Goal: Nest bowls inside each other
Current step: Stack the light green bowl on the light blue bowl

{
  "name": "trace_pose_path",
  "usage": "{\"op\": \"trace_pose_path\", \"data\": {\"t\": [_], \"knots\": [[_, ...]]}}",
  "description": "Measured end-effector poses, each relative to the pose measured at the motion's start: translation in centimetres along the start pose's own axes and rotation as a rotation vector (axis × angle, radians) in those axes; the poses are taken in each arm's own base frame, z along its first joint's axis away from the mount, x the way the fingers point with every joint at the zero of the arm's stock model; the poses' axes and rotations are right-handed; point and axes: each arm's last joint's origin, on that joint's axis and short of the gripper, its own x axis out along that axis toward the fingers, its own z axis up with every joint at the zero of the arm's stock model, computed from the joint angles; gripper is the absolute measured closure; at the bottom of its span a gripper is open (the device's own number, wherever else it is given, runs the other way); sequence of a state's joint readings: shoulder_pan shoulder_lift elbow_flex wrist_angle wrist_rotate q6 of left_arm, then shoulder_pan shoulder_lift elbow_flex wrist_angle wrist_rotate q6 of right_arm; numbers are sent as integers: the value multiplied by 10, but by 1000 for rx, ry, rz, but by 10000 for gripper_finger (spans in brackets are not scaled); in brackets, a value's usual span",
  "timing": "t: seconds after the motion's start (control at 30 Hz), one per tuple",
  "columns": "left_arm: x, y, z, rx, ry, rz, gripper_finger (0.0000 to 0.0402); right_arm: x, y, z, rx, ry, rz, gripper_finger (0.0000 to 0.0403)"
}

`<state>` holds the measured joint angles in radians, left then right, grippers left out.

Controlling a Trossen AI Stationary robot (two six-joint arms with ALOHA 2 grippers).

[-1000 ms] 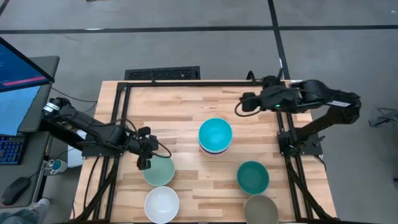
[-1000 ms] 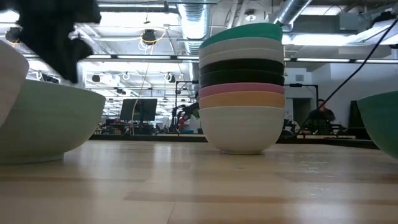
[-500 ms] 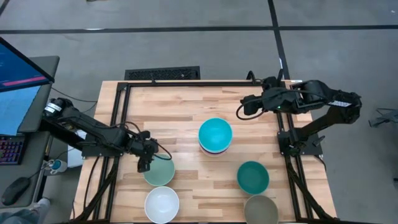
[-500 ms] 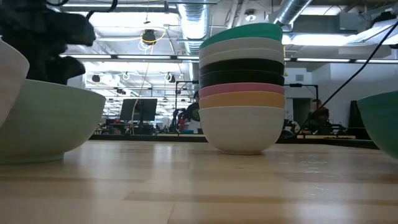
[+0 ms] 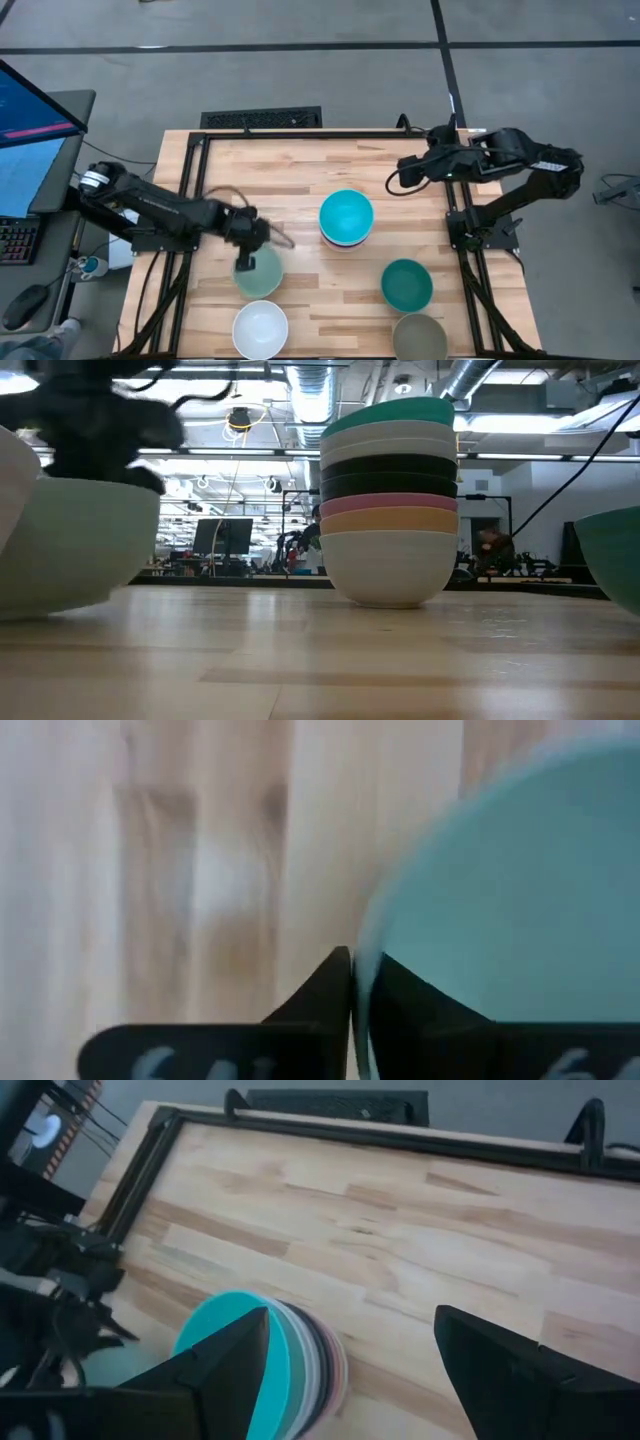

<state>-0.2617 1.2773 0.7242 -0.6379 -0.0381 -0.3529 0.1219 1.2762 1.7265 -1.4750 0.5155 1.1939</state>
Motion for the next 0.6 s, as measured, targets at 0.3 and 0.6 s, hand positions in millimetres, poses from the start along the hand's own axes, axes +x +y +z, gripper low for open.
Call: {"op": "trace_pose_path", "data": {"t": [0.3, 0.6], "knots": [[-96, 42, 95, -34, -258, 30, 399, -13, -17, 0, -4, 24, -4, 96], [-140, 45, 206, 28, -366, 26, 401, -11, -44, -11, 52, 37, -54, 97]]}}
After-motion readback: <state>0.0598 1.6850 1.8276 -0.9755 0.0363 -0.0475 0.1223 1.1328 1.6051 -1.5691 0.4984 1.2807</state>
